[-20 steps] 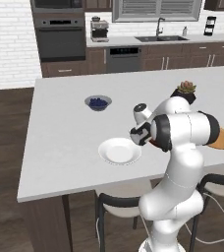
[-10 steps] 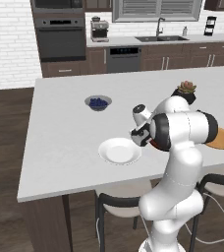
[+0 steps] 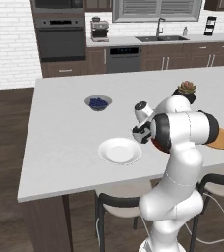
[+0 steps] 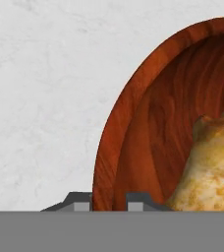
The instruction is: Pick the chicken drumstick and lime from their plates and place them in the bowl. Then put the bowl in the fridge.
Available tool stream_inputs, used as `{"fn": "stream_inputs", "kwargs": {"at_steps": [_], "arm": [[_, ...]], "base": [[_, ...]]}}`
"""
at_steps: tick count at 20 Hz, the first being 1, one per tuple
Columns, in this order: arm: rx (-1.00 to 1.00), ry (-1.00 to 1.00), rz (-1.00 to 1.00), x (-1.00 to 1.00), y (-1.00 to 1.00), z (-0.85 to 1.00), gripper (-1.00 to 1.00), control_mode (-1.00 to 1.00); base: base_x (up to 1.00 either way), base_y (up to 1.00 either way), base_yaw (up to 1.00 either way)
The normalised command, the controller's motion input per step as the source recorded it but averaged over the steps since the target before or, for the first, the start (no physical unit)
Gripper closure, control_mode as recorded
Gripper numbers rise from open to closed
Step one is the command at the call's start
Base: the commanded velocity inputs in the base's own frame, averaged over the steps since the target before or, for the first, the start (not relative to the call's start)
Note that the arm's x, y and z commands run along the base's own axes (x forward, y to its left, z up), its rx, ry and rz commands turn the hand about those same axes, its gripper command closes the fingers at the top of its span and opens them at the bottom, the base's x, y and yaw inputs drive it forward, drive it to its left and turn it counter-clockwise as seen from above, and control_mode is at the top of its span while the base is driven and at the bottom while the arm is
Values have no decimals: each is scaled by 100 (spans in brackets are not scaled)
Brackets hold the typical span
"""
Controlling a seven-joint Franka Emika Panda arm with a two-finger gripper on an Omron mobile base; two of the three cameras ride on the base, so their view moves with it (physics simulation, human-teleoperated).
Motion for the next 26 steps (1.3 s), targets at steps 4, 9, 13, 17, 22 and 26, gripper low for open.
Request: {"fn": "stream_inputs", "kwargs": {"at_steps": [4, 9, 13, 17, 22, 26], "arm": [[-4, 22, 0, 0, 0, 66, 100, -100], [-1, 29, 2, -2, -1, 75, 100, -100], [-1, 20, 17, -21, -2, 53, 100, -100], [-1, 0, 31, -64, 0, 35, 100, -100], [0, 0, 38, -70, 0, 44, 100, -100], [11, 3, 39, -46, 0, 70, 100, -100]], "base": [[0, 0, 0], [0, 0, 0], [0, 0, 0], [0, 0, 0], [0, 0, 0], [0, 0, 0]]}}
